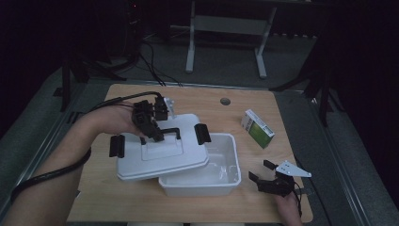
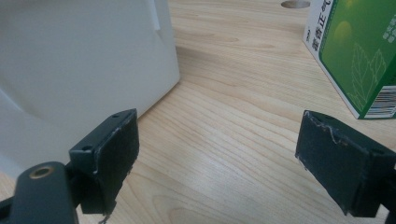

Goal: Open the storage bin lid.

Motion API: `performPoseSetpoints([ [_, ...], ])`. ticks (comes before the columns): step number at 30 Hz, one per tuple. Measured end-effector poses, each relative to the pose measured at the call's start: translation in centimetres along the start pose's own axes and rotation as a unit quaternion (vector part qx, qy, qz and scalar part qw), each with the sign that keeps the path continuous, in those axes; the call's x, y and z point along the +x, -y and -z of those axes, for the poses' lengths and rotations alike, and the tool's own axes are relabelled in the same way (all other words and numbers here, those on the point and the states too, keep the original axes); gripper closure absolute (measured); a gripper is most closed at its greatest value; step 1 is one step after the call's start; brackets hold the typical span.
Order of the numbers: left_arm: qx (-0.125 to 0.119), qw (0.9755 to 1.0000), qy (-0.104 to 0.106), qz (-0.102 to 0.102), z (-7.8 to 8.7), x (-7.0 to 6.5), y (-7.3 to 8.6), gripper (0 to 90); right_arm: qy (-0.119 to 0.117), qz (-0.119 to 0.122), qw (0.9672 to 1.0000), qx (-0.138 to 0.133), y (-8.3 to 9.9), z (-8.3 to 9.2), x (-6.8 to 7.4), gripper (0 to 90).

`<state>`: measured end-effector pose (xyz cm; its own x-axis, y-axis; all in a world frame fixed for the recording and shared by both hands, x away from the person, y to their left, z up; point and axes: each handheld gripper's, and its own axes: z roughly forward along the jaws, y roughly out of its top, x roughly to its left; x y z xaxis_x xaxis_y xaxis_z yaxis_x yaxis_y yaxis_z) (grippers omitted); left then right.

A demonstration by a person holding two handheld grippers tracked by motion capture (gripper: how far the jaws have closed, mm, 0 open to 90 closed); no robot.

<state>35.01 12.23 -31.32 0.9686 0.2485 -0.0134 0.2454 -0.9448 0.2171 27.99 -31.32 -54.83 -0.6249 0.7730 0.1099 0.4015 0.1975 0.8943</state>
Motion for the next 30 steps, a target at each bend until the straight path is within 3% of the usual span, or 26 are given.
performPoseSetpoints([
  [12,-0.004,0.9988,-0.006,0.049,-0.2,0.7,6.1,84.0,0.003,0.0,1.0,0.004,0.0,-0.1,0.1,13.0],
  [18,-0.002,0.9971,-0.021,0.074,0.1,1.0,8.7,84.0,0.005,0.0,1.0,0.007,0.0,-0.2,0.1,13.0],
  [27,-0.034,0.9928,-0.023,0.113,0.8,1.2,12.8,84.0,0.005,0.0,1.0,0.006,0.0,-0.2,0.0,13.0],
  [30,-0.035,0.9923,-0.023,0.116,0.7,1.2,13.8,84.0,0.006,0.0,1.0,0.006,0.0,-0.2,0.0,13.0],
])
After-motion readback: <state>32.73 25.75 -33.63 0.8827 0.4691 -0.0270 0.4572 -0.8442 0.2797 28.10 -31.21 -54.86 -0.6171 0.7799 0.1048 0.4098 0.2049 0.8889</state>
